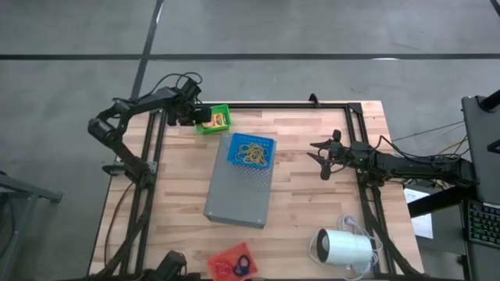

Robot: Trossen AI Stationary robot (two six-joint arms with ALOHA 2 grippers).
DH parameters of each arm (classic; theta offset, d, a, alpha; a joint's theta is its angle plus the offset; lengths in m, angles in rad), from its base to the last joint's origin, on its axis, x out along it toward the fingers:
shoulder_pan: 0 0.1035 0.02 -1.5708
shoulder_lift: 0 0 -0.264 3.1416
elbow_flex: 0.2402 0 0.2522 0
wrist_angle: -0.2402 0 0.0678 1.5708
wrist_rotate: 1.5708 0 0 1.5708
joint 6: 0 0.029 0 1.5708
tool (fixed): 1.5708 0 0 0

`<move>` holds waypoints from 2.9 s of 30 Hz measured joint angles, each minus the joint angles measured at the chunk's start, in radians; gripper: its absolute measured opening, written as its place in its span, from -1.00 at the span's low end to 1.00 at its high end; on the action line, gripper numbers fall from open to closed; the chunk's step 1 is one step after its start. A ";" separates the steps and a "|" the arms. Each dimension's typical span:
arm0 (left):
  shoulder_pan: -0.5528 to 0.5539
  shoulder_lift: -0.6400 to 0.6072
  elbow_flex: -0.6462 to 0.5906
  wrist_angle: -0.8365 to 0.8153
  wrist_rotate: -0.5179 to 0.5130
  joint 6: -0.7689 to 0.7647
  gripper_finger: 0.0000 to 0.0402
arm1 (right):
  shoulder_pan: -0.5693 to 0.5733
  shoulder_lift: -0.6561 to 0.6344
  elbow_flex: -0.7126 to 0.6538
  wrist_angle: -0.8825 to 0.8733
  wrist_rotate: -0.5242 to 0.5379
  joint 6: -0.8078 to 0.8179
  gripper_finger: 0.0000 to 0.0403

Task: Pick & Place Office Desk Supplies
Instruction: Put the green basket on the shelf

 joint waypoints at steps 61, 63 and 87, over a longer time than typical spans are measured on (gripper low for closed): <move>-0.269 -0.954 0.006 -0.449 0.274 -0.271 -0.94 | 0.000 0.000 0.000 0.000 0.000 0.000 -0.12; -0.342 -0.973 0.006 -0.451 0.241 -0.351 -0.94 | 0.000 0.000 0.000 0.000 0.000 0.000 -0.12; -1.383 -0.766 0.004 -0.239 -0.260 -0.997 -0.94 | 0.000 0.000 0.000 0.000 0.000 0.000 -0.12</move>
